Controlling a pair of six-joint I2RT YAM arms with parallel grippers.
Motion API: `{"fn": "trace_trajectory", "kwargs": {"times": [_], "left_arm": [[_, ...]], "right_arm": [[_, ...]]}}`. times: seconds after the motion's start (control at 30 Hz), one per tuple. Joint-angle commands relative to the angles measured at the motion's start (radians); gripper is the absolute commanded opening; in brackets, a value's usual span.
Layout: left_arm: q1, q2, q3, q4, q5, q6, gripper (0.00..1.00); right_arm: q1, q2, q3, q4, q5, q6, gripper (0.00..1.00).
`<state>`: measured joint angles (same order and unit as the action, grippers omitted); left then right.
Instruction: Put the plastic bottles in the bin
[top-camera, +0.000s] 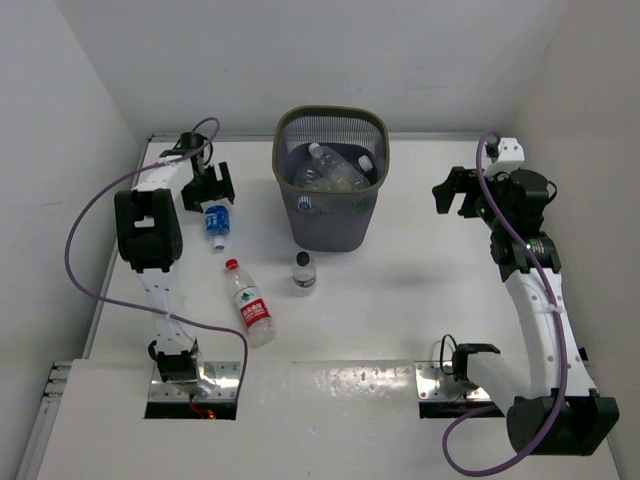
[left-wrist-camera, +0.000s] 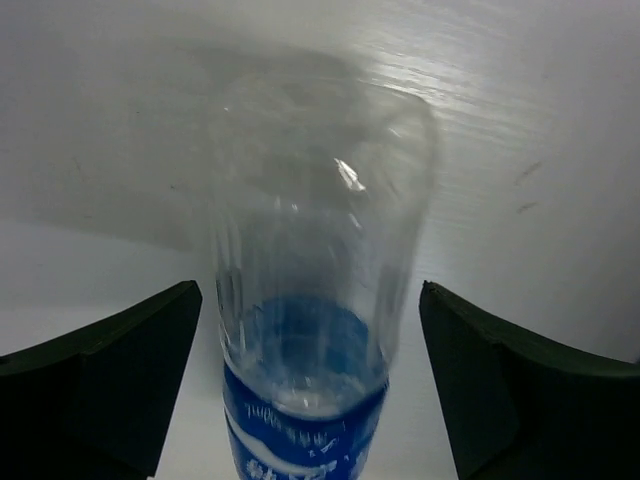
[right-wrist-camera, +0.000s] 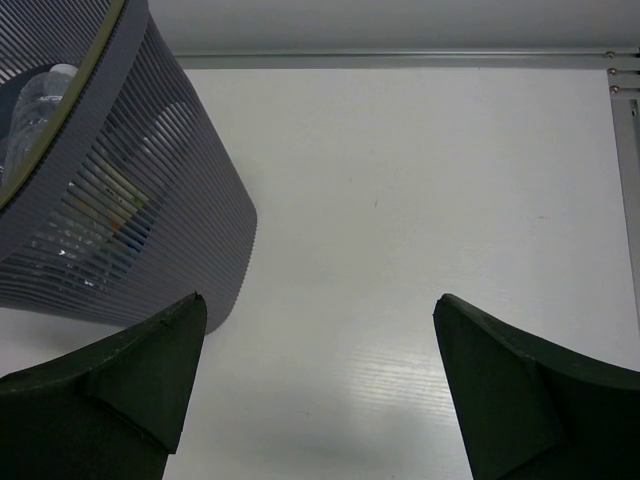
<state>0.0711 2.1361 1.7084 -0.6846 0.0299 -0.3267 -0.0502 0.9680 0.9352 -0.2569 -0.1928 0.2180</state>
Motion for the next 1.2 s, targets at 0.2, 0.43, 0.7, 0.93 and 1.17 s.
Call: {"fn": "trace_trajectory", "kwargs": {"times": [0.2, 0.43, 0.7, 0.93, 1.17], "left_arm": [[0.058, -0.074, 0.068, 0.069, 0.065, 0.061, 0.64], [0.085, -0.385, 0.171, 0.376, 0.32, 0.048, 0.43], [-0.094, -0.677, 0.054, 1.048, 0.432, -0.101, 0.26], [-0.357, -0.573, 0.108, 1.102, 0.473, -0.057, 0.22], [-0.531, -0.449, 0.109, 1.063, 0.429, 0.032, 0.18]], "right_arm": [[-0.004, -0.012, 0.036, -0.027, -0.019, -0.006, 0.94], [-0.004, -0.052, 0.039, -0.039, -0.025, -0.014, 0.94], [-0.005, -0.055, 0.045, -0.025, -0.019, 0.038, 0.94], [-0.005, -0.063, 0.005, -0.012, -0.028, 0.06, 0.94], [-0.005, -0.068, -0.012, -0.005, -0.023, 0.044, 0.94]]}}
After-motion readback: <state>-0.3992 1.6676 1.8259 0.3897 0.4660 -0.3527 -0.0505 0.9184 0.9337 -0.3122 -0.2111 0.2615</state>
